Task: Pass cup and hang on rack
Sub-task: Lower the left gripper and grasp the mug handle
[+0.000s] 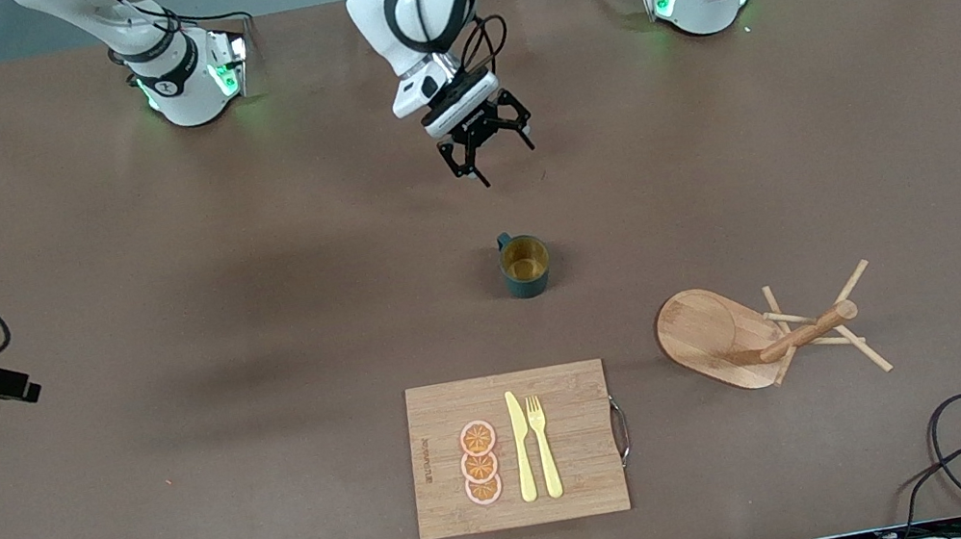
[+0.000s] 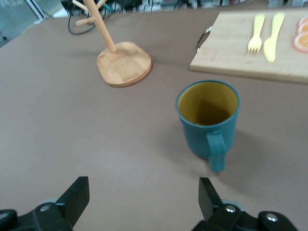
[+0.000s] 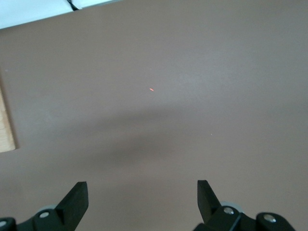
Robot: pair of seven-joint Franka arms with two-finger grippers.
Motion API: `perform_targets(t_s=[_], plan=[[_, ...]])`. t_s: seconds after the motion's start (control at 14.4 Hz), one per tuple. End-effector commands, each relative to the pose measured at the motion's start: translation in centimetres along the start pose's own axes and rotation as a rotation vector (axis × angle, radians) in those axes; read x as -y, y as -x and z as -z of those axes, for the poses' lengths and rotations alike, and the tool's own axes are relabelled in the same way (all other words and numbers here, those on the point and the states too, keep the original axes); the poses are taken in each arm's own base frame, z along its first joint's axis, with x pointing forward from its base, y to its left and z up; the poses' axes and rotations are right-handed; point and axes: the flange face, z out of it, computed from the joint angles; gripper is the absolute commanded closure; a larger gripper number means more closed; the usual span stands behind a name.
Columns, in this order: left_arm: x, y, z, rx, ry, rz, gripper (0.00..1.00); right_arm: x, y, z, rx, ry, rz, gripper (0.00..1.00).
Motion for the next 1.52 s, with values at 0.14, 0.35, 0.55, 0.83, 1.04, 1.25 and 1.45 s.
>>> perform_targets(t_s=[0.14,0.35,0.55,0.83,1.04,1.25,1.45], plan=[[-1.3,3.0,-2.1,-0.152,0.099,0.005,0.00,0.7,5.6,7.5,-0.045,0.006,0.036,0.00],[-3.6,3.0,-3.2,-0.183,0.126,0.007,0.10,0.5,8.2,9.7,-0.072,0.011,0.040,0.00],[-4.6,2.7,-4.3,-0.189,0.120,0.019,0.23,0.3,9.7,10.2,-0.070,0.016,0.084,0.00],[-5.7,1.2,-5.5,-0.197,0.124,0.055,0.39,0.2,10.1,11.1,-0.034,0.101,0.140,0.00],[-6.6,0.5,-6.5,-0.190,0.117,0.090,0.44,1.0,10.3,13.6,-0.051,0.092,0.146,0.00],[-7.3,1.0,-7.4,-0.184,0.109,0.093,0.47,0.5,10.4,13.6,-0.031,0.090,0.134,0.00],[-7.3,1.6,-7.8,-0.183,0.103,0.084,0.54,-0.2,10.7,13.4,-0.002,0.091,0.119,0.00]])
